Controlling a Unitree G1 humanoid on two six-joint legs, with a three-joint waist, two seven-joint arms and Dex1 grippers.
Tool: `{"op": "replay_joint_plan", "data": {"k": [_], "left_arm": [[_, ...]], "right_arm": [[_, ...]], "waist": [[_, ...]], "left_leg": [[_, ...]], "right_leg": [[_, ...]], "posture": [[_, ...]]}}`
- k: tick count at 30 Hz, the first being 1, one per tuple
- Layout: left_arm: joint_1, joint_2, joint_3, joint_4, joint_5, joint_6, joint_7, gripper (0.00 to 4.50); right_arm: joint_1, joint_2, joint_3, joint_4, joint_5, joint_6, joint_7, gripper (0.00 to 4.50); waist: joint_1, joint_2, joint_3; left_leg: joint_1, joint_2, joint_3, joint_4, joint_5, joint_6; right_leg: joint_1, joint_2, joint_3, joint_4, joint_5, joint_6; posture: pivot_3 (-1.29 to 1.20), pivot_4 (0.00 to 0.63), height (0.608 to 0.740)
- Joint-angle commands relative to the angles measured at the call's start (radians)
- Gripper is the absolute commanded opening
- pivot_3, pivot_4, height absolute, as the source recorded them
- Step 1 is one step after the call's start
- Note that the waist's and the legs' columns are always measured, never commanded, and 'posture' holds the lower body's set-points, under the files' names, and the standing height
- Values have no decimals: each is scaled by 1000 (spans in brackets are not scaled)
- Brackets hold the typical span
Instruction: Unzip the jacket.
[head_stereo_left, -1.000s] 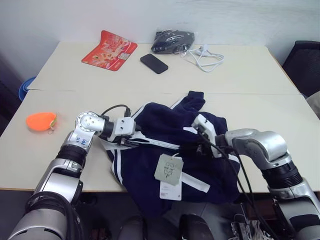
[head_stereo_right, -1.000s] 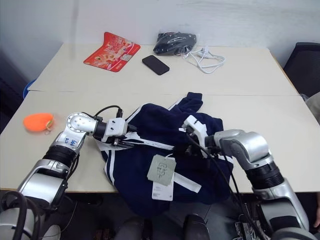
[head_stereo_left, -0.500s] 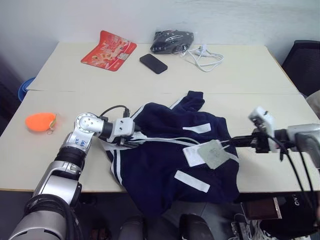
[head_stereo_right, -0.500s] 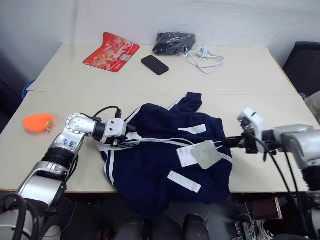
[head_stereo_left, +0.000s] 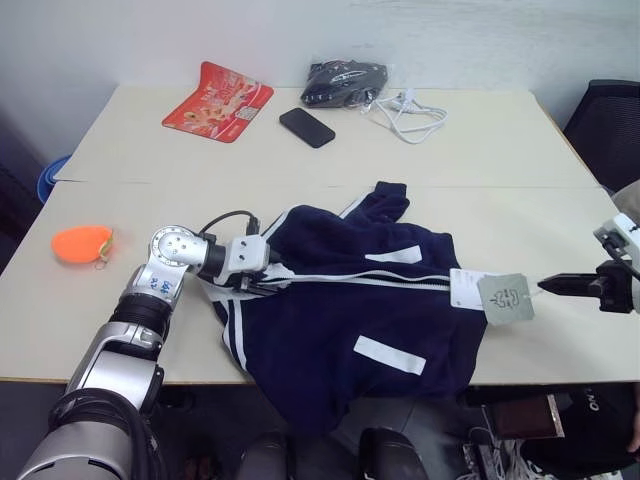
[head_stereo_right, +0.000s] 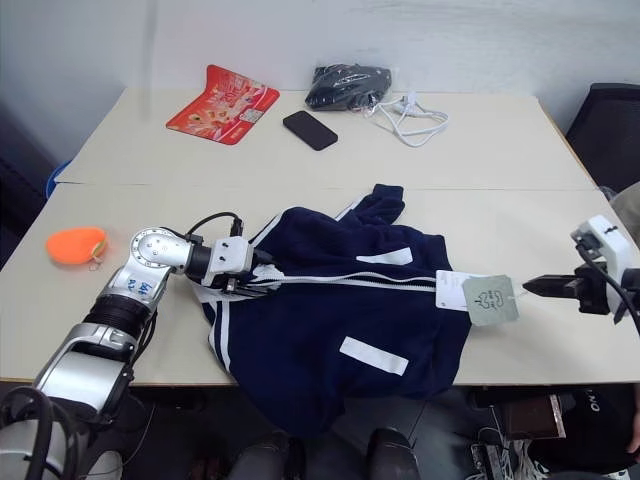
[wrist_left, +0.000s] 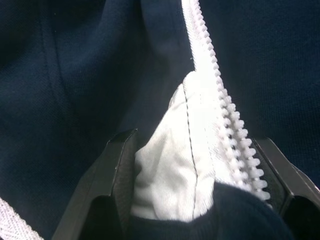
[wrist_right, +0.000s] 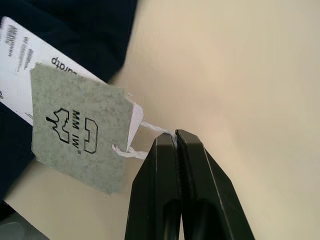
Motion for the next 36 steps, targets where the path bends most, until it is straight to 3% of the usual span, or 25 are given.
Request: {"op": "replay_joint_plan", "data": {"k": [1, 7, 11, 15, 19, 25, 29, 31, 36], "left_arm": [[38, 18, -32, 47, 60, 8, -2, 2912], [30, 12, -29, 50, 55, 14, 0, 2912], [31, 1, -7, 24, 22, 59, -3, 2912], [50, -7, 58, -90, -81, 235, -29, 2912], [103, 54, 119, -303, -192, 488, -78, 2912], [189, 236, 276, -629, -401, 880, -98, 4500], [210, 382, 383, -678, -476, 1003, -121, 4500], [208, 456, 421, -673, -484, 1015, -138, 4500], [235, 597, 483, -673, -510, 1012, -214, 4500]], "right_arm": [[-21, -41, -66, 65, -24, -28, -18, 34], [-136, -16, -58, 217, -89, -91, -58, 34], [-206, 33, -37, 214, -103, -109, -64, 34], [-191, 85, -23, 124, -133, -233, -58, 34], [-161, 100, -46, 37, -115, -264, -23, 34], [-94, 9, -91, -6, -121, -421, 107, 1950], [-87, -74, -103, 79, -153, -595, 189, 3347], [-107, -115, -122, 94, -104, -584, 302, 3984], [-83, -222, -82, 52, 59, -518, 355, 3984]], "waist": [[0, 1, 0], [-2, 3, -1], [-2, 4, -1], [-1, 5, -1], [-1, 5, 1], [0, 5, 4], [0, 5, 5], [-2, 5, 5], [-10, 6, 6]], "left_leg": [[0, 0, 0, 0, 0, 0], [0, 0, 1, 0, 0, 0], [0, 0, 1, 0, 0, 0], [-1, 0, 1, 0, 0, 0], [-4, 0, 1, 0, 0, 0], [-5, 0, 1, -1, 0, 0], [-4, 0, 1, -1, 0, 0], [-3, 0, 1, -2, 0, 0], [-3, 1, 2, -2, 0, 0]], "right_leg": [[0, 0, 0, 0, 0, 0], [0, 0, 1, 0, 0, 0], [-1, 0, 1, 0, 0, 0], [-2, 0, 1, 0, 0, 0], [-4, 0, 1, 0, 0, 0], [-5, 0, 1, -1, 0, 0], [-5, 0, 1, -1, 0, 0], [-4, 0, 1, -1, 0, 0], [-5, 0, 2, -1, 0, 0]], "posture": [[0, 150, 740], [0, 150, 740], [0, 150, 740], [0, 150, 740], [0, 150, 740], [0, 150, 740], [0, 150, 740], [0, 150, 740], [0, 150, 740]]}}
